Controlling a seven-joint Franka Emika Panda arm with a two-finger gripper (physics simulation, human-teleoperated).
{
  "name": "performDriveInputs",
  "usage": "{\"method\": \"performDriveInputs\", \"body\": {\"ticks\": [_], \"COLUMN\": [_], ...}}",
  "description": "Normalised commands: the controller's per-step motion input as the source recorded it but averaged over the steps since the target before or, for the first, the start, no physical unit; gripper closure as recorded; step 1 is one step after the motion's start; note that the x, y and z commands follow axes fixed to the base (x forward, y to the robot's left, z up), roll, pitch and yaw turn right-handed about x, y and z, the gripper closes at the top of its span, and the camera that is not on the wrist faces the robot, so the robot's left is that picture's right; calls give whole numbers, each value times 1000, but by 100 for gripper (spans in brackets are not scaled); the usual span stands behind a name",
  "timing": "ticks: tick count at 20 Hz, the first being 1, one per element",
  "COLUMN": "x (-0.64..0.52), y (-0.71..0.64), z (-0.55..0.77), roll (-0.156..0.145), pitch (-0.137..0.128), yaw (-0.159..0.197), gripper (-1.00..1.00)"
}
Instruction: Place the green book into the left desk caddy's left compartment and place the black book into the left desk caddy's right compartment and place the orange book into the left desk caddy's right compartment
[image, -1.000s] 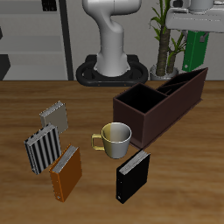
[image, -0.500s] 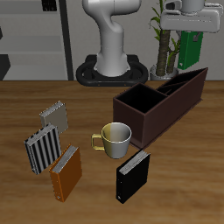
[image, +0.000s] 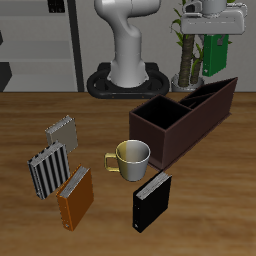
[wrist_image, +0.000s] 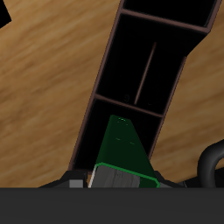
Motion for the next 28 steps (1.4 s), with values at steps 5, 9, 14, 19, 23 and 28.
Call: {"method": "performDriveInputs", "body": {"ticks": [5,9,14,19,23,28], "x": [1,90,46,51,55,78], "y": [61,-40,28,30,-3,4], "z": [-43,25,11,-41,-78,-104], "roll": [9,-6,-1,29,38,8], "pitch": [-9,11,6,34,27,19], "yaw": [31,-13,-33,-12,-18,2], "gripper": [100,100,100,100,100,100]}}
